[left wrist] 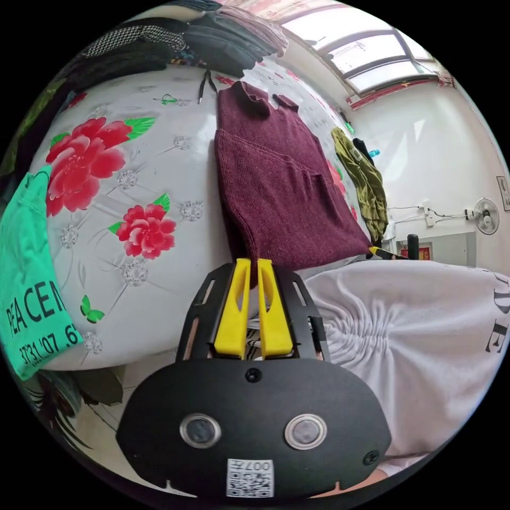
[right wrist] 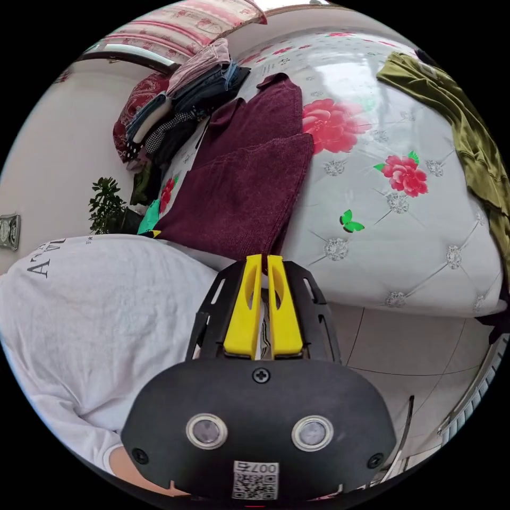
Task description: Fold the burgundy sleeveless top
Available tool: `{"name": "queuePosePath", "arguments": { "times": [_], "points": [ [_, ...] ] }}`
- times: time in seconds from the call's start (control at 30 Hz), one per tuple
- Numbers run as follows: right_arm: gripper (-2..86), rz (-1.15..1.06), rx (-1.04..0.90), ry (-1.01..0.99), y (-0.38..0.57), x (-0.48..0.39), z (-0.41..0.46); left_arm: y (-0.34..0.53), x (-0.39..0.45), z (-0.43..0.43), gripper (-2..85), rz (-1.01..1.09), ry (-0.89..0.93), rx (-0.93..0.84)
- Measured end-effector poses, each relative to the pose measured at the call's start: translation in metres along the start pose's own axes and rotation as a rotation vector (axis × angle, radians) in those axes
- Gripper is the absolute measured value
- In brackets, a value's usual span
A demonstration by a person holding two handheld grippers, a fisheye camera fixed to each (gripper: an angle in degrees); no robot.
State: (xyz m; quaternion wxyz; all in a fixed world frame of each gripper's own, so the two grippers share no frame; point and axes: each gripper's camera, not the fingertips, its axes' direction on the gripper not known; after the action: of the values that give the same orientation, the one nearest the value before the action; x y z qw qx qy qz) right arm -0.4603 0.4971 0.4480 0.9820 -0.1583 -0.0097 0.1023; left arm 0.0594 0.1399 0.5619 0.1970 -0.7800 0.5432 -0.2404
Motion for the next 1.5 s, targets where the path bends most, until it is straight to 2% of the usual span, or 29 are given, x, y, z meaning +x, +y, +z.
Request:
{"name": "queuePosePath", "arguments": {
  "times": [0.13,0.3,0.4,0.57,0.8,0.93,1.2,1.37,1.5],
  "points": [
    [4.0,0.033,-0.042,0.194,0.027,-0.018,0.017,0.019,-0.010,0.004,3.9,-0.077,-0.072,0.006],
    [4.7,-0.010,0.168,0.364,0.044,-0.066,-0.022,0.039,-0.019,-0.029,5.4,-0.063,-0.156,0.096],
    [4.9,-0.048,0.221,0.345,0.036,-0.092,-0.025,0.040,-0.026,-0.039,6.1,-0.045,-0.131,0.125],
    [5.5,0.013,0.183,0.207,0.044,-0.107,0.012,0.042,-0.032,-0.025,6.5,0.005,-0.105,0.077],
    [6.9,-0.041,0.174,0.209,0.052,-0.178,0.062,0.024,-0.040,-0.022,5.5,0.106,-0.051,0.049],
    [7.9,-0.118,0.161,0.183,0.010,-0.240,0.100,0.009,-0.041,-0.017,4.8,0.190,-0.037,0.007],
    [8.9,-0.281,0.178,0.258,-0.111,-0.371,0.181,-0.006,-0.048,-0.005,3.6,0.339,-0.068,-0.115],
    [8.8,-0.361,0.134,0.302,-0.201,-0.421,0.239,-0.019,-0.061,-0.005,2.6,0.336,-0.085,-0.144],
    [8.5,-0.430,0.055,0.366,-0.260,-0.432,0.286,-0.041,-0.073,-0.008,1.2,0.241,-0.087,-0.122]
  ]
}}
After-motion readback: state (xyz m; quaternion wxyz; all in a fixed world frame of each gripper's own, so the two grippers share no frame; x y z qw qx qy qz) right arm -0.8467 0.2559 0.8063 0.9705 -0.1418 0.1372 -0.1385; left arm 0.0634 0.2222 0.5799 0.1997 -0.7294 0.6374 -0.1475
